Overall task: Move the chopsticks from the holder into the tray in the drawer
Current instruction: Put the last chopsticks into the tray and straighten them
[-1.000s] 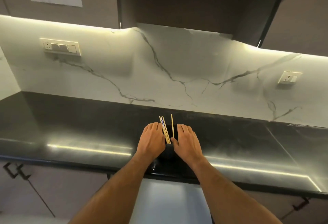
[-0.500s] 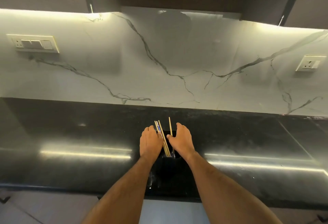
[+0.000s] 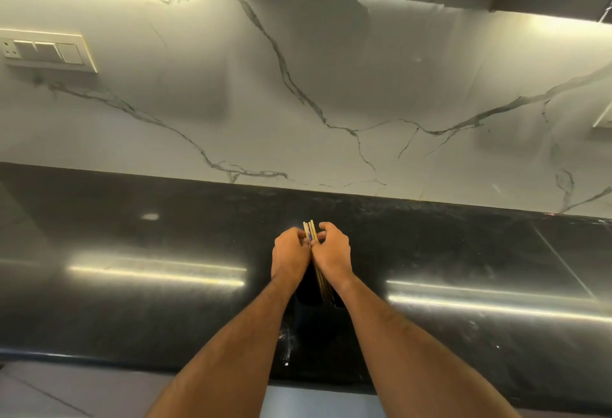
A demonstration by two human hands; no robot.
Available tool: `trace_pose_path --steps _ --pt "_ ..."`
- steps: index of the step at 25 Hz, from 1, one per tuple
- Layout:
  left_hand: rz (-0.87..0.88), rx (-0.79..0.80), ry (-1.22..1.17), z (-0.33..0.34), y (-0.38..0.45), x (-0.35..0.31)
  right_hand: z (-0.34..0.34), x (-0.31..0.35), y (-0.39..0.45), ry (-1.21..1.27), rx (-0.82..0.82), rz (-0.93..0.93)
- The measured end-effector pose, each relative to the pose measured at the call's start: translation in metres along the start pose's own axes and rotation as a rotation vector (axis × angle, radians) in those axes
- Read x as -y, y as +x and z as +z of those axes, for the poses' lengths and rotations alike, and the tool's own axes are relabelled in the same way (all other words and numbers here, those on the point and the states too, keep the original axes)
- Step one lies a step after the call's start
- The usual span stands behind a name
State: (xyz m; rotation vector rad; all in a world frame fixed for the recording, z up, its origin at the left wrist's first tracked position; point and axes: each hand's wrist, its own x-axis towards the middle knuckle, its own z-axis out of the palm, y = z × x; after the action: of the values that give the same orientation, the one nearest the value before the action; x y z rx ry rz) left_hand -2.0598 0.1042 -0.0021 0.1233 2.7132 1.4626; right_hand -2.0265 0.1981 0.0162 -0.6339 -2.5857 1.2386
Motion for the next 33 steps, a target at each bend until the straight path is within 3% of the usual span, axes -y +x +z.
trace_pose_path --steps 12,22,27,33 --pt "0.104 -0.076 -0.169 0.005 0.004 0.002 -0.004 -0.002 0.003 0.136 -0.084 -0.090" --pt "0.149 -0.122 -0.419 -0.022 -0.024 -0.054 -0.043 0.044 -0.025 0.282 -0.240 -0.212" --pt "0.229 -0.319 -0.429 -0.048 -0.055 -0.087 -0.075 0.078 -0.055 0.357 -0.369 -0.316" --pt "0.117 -0.547 -0.620 -0.083 -0.081 -0.118 -0.104 0.103 -0.108 0.414 -0.442 -0.609"
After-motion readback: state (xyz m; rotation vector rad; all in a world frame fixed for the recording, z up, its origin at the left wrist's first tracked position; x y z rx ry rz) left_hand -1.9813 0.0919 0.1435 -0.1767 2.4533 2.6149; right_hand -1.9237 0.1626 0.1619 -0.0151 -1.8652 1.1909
